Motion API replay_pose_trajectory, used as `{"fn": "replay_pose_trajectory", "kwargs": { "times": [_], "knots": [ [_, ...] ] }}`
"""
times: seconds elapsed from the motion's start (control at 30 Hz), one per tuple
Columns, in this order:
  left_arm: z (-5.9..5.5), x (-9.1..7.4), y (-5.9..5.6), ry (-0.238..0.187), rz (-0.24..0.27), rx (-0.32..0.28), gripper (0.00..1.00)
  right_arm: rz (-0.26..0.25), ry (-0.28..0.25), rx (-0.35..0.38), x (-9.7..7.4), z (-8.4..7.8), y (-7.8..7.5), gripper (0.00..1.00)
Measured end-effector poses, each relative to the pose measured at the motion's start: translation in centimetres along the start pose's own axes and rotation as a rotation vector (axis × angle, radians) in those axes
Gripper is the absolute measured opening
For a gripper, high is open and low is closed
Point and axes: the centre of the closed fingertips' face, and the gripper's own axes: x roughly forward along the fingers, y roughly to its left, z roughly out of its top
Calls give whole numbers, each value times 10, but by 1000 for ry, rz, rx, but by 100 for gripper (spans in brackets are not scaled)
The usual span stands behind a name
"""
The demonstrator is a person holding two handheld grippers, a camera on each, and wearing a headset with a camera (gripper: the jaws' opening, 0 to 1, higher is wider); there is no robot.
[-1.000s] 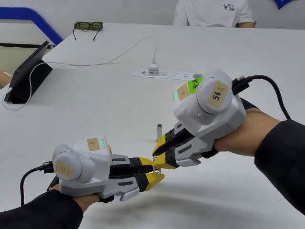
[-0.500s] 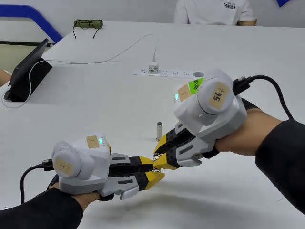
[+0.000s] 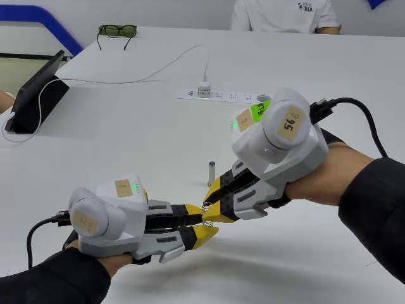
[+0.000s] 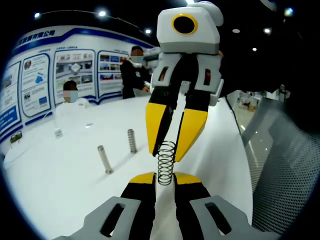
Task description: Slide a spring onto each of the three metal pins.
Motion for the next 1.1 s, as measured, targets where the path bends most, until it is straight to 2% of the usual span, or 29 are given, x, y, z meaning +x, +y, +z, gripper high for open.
{"fn": "replay_pose_trajectory", "kwargs": {
  "times": [0.53, 0.87, 1.1],
  "knots": [
    [-6, -8, 11, 10, 55, -34, 28, -27, -3, 0, -6, 2, -12, 12],
    [-11, -12, 14, 17, 70, -47, 30, -51, -21, 14, -11, 7, -28, 12],
    [-11, -13, 15, 13, 74, -49, 30, -75, -34, 24, -16, 11, -41, 12]
  ]
}}
